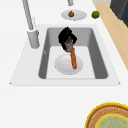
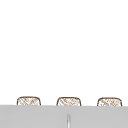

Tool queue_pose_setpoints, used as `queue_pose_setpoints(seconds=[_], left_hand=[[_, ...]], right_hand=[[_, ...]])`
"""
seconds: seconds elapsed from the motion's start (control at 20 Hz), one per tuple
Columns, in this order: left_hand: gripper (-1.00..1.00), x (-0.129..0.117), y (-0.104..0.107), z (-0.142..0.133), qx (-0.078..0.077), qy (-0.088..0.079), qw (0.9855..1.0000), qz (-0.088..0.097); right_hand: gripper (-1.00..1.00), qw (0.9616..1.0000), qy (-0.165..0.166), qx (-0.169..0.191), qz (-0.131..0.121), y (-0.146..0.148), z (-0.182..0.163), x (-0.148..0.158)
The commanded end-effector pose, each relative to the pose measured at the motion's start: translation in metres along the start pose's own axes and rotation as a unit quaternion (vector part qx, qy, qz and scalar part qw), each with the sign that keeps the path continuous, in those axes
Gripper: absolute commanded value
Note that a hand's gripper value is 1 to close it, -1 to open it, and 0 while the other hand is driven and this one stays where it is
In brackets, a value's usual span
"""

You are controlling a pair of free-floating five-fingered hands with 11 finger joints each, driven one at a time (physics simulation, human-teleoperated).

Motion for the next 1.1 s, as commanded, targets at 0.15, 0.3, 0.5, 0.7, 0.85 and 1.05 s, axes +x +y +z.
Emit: queue_pose_setpoints(seconds=[0.15, 0.3, 0.5, 0.7, 0.85, 1.05], left_hand=[[0.00, 0.000, 0.000, 0.000, 0.000, 0.000, 1.0000, 0.000], [0.00, 0.000, 0.000, 0.000, 0.000, 0.000, 1.0000, 0.000], [0.00, 0.000, 0.000, 0.000, 0.000, 0.000, 1.0000, 0.000], [0.00, 0.000, 0.000, 0.000, 0.000, 0.000, 1.0000, 0.000], [0.00, 0.000, 0.000, 0.000, 0.000, 0.000, 1.0000, 0.000], [0.00, 0.000, 0.000, 0.000, 0.000, 0.000, 1.0000, 0.000]], right_hand=[[1.00, 0.9993, -0.003, -0.025, -0.027, -0.014, 0.031, -0.024], [1.00, 0.9992, -0.004, -0.026, -0.030, -0.017, 0.043, -0.034], [1.00, 0.9990, -0.007, -0.036, -0.027, -0.022, 0.060, -0.050], [1.00, 0.9986, -0.016, -0.038, -0.033, -0.030, 0.089, -0.059], [1.00, 0.9986, -0.020, -0.033, -0.036, -0.033, 0.116, -0.063], [1.00, 0.9985, -0.024, -0.033, -0.038, -0.037, 0.150, -0.069]])
